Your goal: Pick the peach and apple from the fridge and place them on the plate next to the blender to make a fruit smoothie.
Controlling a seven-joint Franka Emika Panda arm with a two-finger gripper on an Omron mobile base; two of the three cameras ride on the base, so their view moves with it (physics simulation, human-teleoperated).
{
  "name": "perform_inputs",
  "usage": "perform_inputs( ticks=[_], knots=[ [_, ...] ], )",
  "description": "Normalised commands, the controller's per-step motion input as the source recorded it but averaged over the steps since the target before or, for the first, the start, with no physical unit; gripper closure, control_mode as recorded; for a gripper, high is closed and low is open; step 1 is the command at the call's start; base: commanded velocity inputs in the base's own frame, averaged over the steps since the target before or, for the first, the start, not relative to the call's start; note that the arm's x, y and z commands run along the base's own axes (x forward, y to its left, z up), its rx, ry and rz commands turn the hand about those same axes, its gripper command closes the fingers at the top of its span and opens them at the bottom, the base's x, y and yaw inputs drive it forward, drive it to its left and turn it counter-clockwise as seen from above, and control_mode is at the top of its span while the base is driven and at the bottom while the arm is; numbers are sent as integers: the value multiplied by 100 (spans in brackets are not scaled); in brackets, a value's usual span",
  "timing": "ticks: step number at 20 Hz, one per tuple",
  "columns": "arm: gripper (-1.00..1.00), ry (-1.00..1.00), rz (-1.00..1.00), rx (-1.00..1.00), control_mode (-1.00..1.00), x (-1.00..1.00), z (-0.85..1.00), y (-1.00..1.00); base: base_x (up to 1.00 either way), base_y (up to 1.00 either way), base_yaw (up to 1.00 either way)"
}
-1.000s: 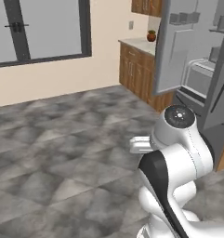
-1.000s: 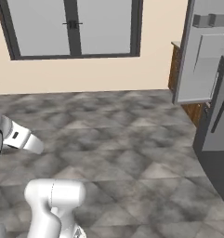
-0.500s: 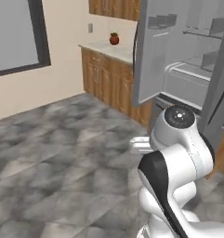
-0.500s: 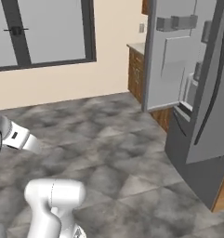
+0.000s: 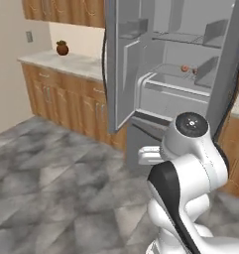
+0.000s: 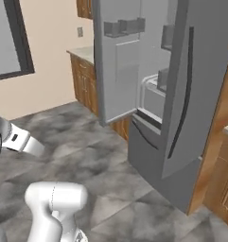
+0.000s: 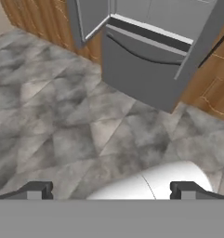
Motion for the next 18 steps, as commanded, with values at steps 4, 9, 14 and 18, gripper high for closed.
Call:
perform_inputs(
  ticks=[4,9,14,18],
  knots=[
    [-100,0,0,0,100,0,0,0,86,49,-65],
    [-100,0,0,0,100,0,0,0,100,84,-60],
    [-100,0,0,0,100,0,0,0,92,44,-48],
    [-100,0,0,0,100,0,0,0,45,0,-35]
  ],
)
